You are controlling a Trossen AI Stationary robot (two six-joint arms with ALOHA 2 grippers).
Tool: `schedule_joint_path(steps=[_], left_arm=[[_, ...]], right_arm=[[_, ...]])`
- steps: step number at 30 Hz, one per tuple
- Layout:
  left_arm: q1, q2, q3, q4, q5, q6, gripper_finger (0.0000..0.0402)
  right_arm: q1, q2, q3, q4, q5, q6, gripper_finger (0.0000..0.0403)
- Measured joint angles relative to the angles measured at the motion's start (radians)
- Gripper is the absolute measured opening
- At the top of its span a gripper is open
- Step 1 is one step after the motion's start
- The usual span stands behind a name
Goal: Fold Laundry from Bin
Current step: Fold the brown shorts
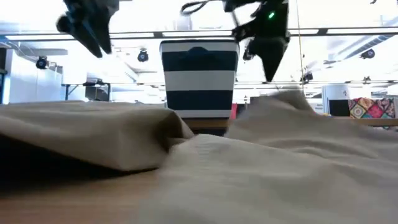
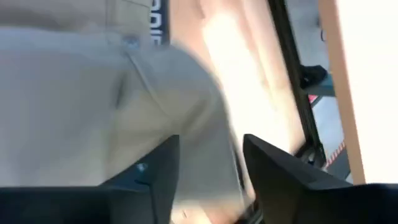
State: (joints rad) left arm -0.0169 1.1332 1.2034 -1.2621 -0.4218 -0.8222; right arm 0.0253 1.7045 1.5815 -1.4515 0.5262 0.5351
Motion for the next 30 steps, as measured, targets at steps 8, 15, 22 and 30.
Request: schedule_joint_path(steps=[8, 15, 22, 30], left_arm=[[-0.287, -0.021, -0.051, 0.175, 0.066, -0.140, 0.0216], [-0.435, 0.095, -0.377, 0.592, 0.113, -0.347, 0.0199], [-0.383, 0.221, -0.546, 0.771, 0.170, -0.396, 0.0192], [-0.136, 0.114, -0.410, 0.355, 0.165, -0.066, 0.0192]], right_arm=[[0.113, -0.162, -0.128, 0.039, -0.106, 0.198, 0.0236], [0.296, -0.206, -0.380, 0.549, -0.329, 0.288, 0.0248], [0.365, -0.066, -0.534, 0.824, -0.406, 0.408, 0.0249], [0.242, 0.019, -0.527, 0.423, -0.369, 0.379, 0.0247]])
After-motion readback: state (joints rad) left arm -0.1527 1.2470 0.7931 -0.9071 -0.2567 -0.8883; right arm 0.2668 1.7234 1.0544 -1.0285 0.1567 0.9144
